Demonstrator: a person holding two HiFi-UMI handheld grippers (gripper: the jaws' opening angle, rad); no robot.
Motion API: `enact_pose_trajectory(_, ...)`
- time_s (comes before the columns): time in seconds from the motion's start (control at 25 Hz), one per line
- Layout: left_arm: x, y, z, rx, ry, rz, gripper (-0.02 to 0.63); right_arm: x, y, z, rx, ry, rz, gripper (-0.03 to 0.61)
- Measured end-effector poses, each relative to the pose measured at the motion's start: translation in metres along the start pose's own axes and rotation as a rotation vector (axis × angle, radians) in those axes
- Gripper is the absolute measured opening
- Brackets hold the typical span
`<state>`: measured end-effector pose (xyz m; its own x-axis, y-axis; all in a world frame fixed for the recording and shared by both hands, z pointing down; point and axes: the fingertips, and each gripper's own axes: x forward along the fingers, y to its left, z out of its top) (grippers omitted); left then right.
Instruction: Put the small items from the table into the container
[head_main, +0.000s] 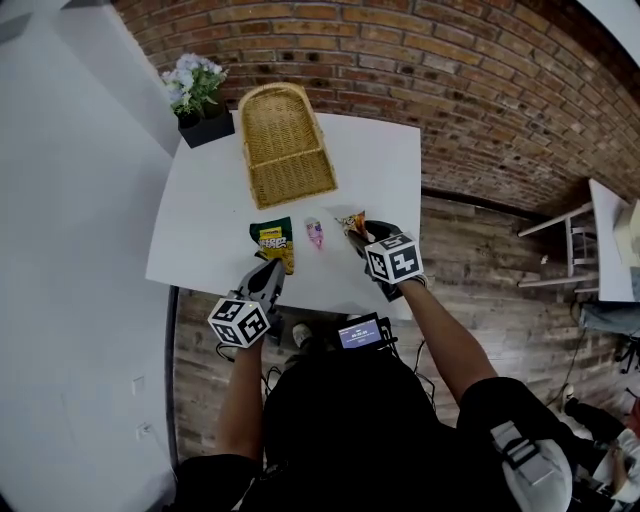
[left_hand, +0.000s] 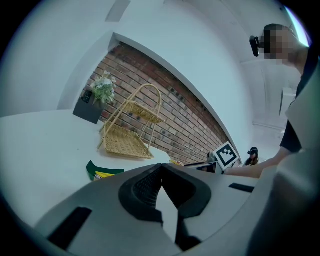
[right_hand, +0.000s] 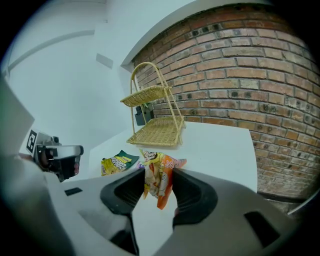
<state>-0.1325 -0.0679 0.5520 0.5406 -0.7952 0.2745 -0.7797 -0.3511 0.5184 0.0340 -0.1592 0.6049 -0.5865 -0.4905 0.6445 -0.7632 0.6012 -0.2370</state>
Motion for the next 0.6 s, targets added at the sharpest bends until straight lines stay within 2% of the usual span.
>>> enact_pose_trajectory(0.6, 0.012, 0.021, 0.018, 0.001, 0.001, 0.024, 0.009, 0.038, -0.002, 0.045, -0.050, -0.009, 0.042, 0.179)
